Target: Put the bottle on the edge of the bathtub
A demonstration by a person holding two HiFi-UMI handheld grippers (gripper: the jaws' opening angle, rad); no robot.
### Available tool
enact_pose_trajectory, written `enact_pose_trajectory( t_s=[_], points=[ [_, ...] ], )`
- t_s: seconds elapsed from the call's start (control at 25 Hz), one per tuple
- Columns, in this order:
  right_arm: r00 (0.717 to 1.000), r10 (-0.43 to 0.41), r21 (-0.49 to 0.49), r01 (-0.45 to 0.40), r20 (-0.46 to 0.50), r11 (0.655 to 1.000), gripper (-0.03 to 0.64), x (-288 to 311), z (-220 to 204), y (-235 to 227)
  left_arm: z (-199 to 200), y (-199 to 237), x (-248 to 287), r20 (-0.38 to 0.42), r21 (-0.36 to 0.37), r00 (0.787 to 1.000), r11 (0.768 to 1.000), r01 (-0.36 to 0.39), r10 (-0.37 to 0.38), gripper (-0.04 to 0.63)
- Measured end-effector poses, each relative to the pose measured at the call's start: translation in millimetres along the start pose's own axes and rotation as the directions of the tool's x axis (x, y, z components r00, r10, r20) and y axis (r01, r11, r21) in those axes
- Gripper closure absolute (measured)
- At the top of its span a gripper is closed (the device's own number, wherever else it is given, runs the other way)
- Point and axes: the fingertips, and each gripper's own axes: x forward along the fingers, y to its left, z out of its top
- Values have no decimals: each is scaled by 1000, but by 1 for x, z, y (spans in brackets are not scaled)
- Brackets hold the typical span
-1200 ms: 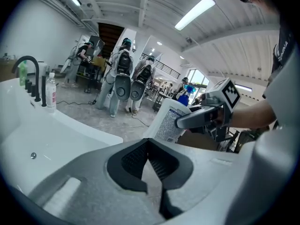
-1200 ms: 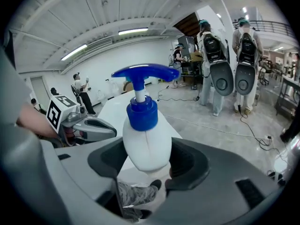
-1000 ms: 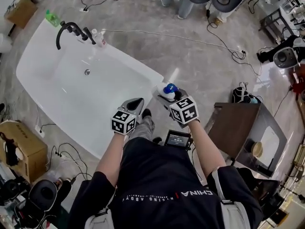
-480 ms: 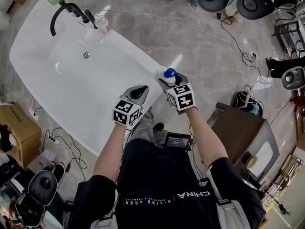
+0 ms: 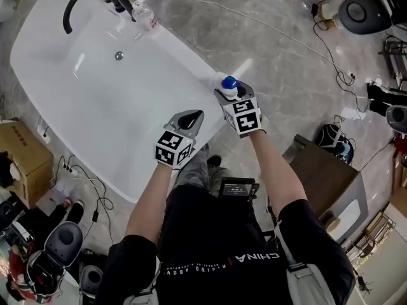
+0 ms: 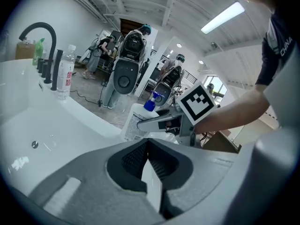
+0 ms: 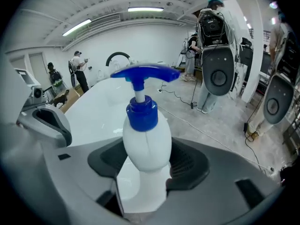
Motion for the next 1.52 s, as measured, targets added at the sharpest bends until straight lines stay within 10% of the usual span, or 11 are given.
enact_pose_trajectory(
  t_s=[1.0,1.32,1.52],
  points=[
    [999,43,-28,-44,-32,999,255,-50,-2,-4,20,-16,1,-20,20,999,999,25,-25,586],
    [994,-104,169,95,44,981,598,-162,-11,-38,26,-67,-15,11,56,1000,998,11,-12,586],
    [992,-100,137,89,72,987,606,-228,-41,-24,17,-118,-29,47,79,999,997,-9,5,586]
  ],
)
